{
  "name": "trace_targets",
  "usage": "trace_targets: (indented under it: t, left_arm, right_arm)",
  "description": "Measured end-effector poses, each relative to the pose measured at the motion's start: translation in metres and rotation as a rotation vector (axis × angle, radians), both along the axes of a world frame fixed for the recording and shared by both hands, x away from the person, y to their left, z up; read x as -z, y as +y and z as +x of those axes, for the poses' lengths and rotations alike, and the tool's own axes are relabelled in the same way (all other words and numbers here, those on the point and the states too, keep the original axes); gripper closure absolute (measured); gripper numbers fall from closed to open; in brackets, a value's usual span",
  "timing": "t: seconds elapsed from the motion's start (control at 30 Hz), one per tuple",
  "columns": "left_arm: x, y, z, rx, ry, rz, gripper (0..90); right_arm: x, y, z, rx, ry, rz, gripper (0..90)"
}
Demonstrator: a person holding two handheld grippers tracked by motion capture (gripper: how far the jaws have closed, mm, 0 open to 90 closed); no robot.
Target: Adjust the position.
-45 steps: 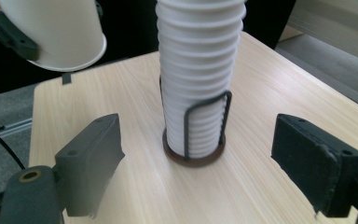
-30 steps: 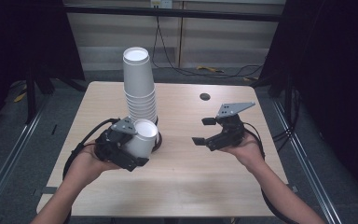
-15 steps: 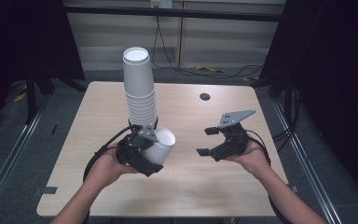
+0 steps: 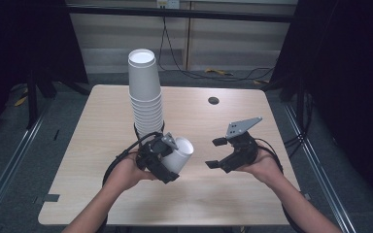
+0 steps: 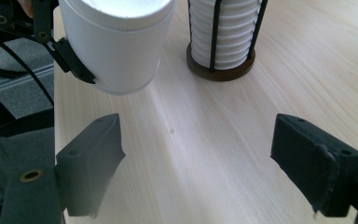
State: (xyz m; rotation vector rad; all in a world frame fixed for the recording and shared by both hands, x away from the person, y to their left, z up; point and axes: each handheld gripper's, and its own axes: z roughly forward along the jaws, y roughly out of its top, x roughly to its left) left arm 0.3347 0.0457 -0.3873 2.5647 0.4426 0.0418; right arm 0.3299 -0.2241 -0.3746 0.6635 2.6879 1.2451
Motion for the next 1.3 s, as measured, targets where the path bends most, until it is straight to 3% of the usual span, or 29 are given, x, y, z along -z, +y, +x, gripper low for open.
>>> trace_targets:
  t: [0.23,0.4,0.53,0.9,0.93,1.0,1.3]
  left_arm:
    - [0.001,-0.005,0.001,0.015,0.013,0.017,15.5]
    - [-0.001,-0.009,0.002,0.018,0.01,0.034,15.6]
    - [0.001,-0.016,0.0,0.041,0.007,0.082,15.7]
    - [0.003,-0.026,-0.003,0.071,0.019,0.082,15.7]
    - [0.002,-0.027,-0.001,0.094,0.017,0.096,15.7]
    - [0.002,-0.028,-0.002,0.079,0.023,0.08,15.7]
    - [0.003,-0.037,-0.002,0.134,0.001,0.092,15.6]
  right_arm:
    - [-0.002,0.005,0.004,-0.05,0.0,-0.032,16.0]
    - [-0.005,0.012,0.005,-0.098,-0.005,-0.084,16.0]
    - [-0.009,0.018,0.004,-0.154,0.012,-0.125,16.6]
    - [-0.017,0.034,0.004,-0.237,0.005,-0.171,17.0]
    - [-0.02,0.037,0.004,-0.248,0.009,-0.18,17.1]
    - [-0.021,0.038,0.004,-0.251,0.01,-0.188,17.1]
    - [-0.02,0.046,0.008,-0.277,0.026,-0.209,16.8]
